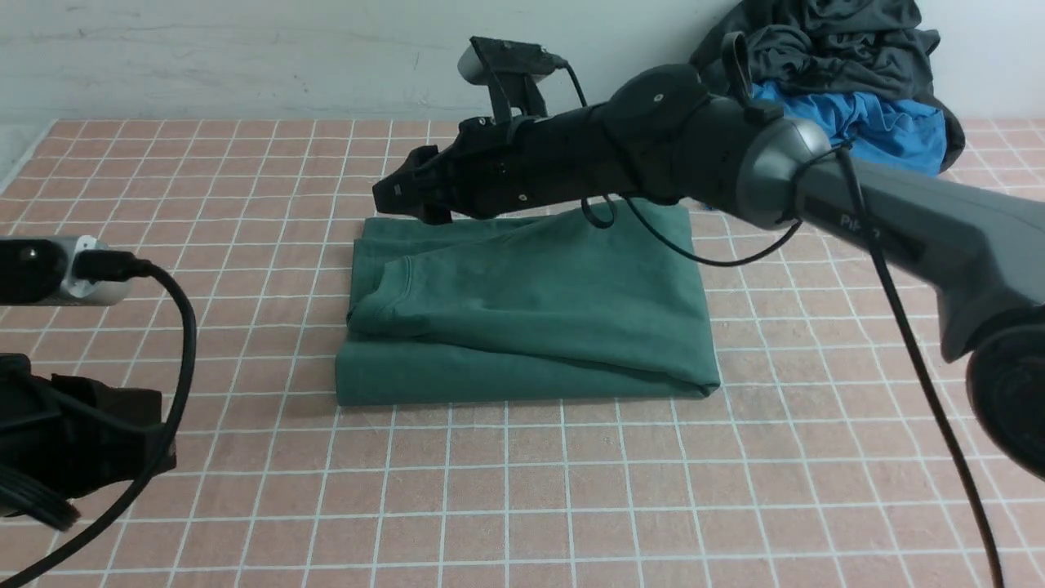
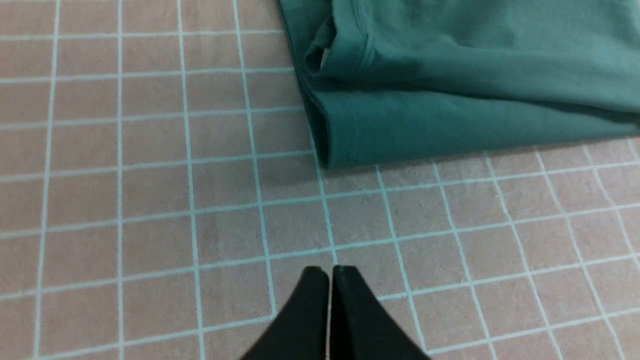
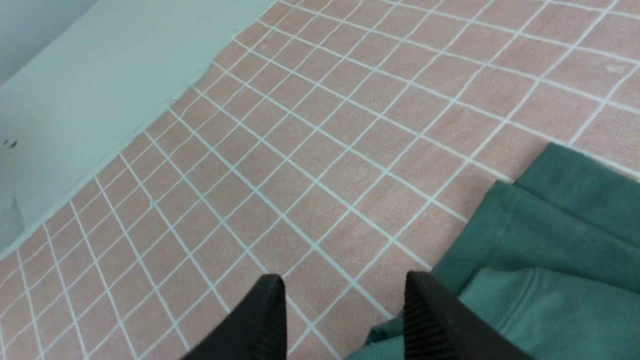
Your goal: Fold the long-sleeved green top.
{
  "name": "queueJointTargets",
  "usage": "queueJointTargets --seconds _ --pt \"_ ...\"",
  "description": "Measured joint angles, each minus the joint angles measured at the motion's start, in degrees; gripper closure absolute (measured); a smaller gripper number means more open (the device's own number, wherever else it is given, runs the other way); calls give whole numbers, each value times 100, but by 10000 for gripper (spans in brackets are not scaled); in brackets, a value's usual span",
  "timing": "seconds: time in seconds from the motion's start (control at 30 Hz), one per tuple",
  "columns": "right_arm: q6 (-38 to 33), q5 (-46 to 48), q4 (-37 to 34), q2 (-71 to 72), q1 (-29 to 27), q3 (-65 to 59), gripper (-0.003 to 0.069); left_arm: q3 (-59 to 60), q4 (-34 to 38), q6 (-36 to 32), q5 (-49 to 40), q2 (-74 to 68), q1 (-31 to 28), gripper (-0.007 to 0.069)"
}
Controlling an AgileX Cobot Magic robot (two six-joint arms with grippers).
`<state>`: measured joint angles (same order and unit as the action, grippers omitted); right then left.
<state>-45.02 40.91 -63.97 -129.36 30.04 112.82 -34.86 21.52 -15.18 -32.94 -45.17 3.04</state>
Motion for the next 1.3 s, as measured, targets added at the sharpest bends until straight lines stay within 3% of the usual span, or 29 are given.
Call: queueJointTargets --seconds 0.1,0.33,0.47,0.6,0.7,0.8,1.1,1.2,1.3 --pt "253 312 324 24 -46 0 415 5 91 -446 121 658 0 628" --pt "1292 868 2299 -209 390 4 648 740 539 -1633 884 2321 0 628" --pt "1648 1463 3230 -129 637 82 668 1203 624 -1924 1207 2878 0 628" --pt "2052 2815 4586 408 750 534 670 1629 636 -2058 1383 3356 0 628" --pt "2541 2959 5369 1043 744 650 670 1779 637 -2062 1383 3432 0 628" --pt "3155 2985 5721 1872 691 422 670 1841 643 -2062 1360 3431 0 628" --pt "3362 2752 5661 4142 645 -3211 670 1846 643 -2069 1350 3431 0 628" --pt "3319 1833 5678 4840 626 -4799 670 1846 643 -2070 1350 3431 0 628" --pt "3190 222 5563 5443 626 -6240 670 1846 643 -2070 1350 3431 0 628"
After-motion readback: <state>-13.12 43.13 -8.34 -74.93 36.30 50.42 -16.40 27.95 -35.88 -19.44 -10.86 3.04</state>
